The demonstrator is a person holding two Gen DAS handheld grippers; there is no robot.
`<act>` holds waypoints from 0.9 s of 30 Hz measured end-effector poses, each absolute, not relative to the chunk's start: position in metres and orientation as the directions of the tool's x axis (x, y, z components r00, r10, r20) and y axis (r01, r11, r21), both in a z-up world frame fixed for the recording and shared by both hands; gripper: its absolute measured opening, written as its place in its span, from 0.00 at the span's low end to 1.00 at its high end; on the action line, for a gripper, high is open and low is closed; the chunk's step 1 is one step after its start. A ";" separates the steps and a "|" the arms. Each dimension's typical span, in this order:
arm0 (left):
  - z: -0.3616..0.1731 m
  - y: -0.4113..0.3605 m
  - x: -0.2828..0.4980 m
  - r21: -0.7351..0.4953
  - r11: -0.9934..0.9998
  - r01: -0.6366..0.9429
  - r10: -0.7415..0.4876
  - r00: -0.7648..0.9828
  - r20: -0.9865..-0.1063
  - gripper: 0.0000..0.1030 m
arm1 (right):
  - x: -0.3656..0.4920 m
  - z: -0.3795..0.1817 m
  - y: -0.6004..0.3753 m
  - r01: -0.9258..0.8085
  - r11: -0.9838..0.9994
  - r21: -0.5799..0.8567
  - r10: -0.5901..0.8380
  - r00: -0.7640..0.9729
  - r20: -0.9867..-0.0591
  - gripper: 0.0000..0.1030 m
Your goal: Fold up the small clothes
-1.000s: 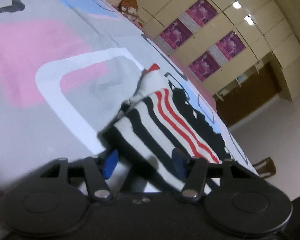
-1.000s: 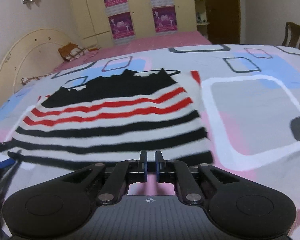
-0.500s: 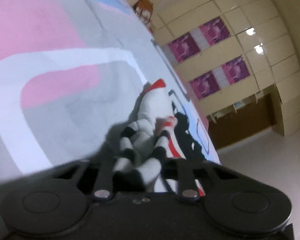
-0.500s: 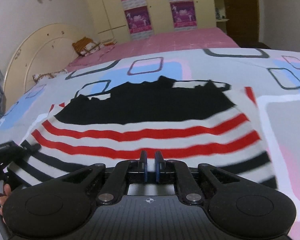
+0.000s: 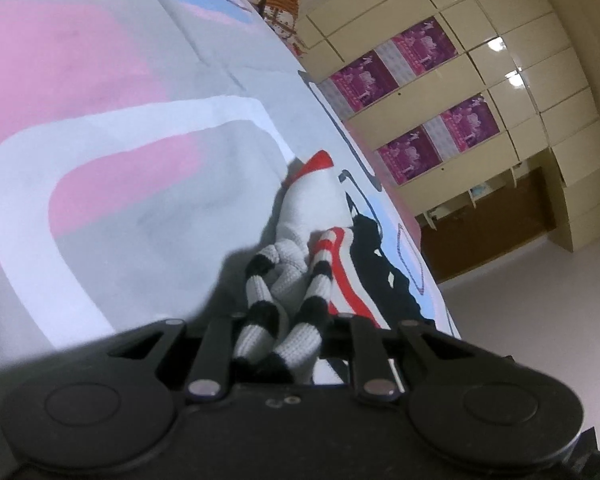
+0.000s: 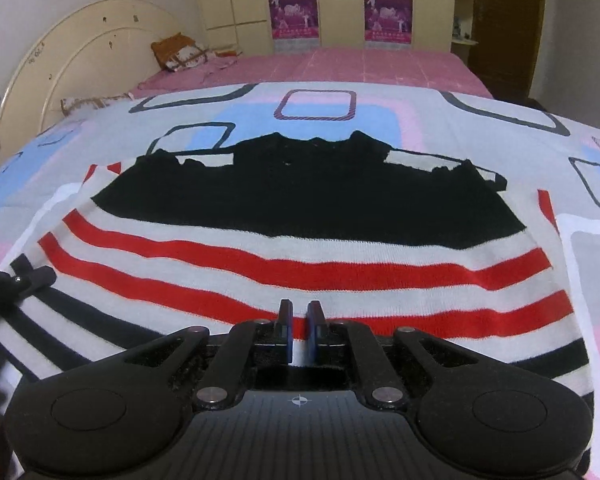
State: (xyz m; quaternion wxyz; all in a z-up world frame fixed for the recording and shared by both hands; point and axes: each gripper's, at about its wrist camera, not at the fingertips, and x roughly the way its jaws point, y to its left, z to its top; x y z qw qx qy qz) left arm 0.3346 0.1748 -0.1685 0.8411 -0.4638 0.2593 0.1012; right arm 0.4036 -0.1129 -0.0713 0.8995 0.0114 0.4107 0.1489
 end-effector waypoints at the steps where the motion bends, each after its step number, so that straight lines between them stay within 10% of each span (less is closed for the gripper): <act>1: -0.168 0.172 0.335 -0.720 0.555 -0.416 -0.061 0.843 -0.534 0.18 | 0.403 -0.068 -0.114 -0.266 0.951 0.159 0.295 0.621 -0.726 0.07; 19: -0.071 0.079 0.343 -0.663 0.688 -0.295 -0.033 0.900 -0.435 0.17 | 0.420 -0.082 -0.134 -0.422 0.875 0.238 0.454 0.545 -0.705 0.06; 27: -0.049 -0.023 0.391 -0.539 0.823 -0.178 -0.140 0.856 -0.497 0.17 | 0.424 -0.061 -0.251 -0.222 0.865 0.449 0.475 0.649 -0.594 0.07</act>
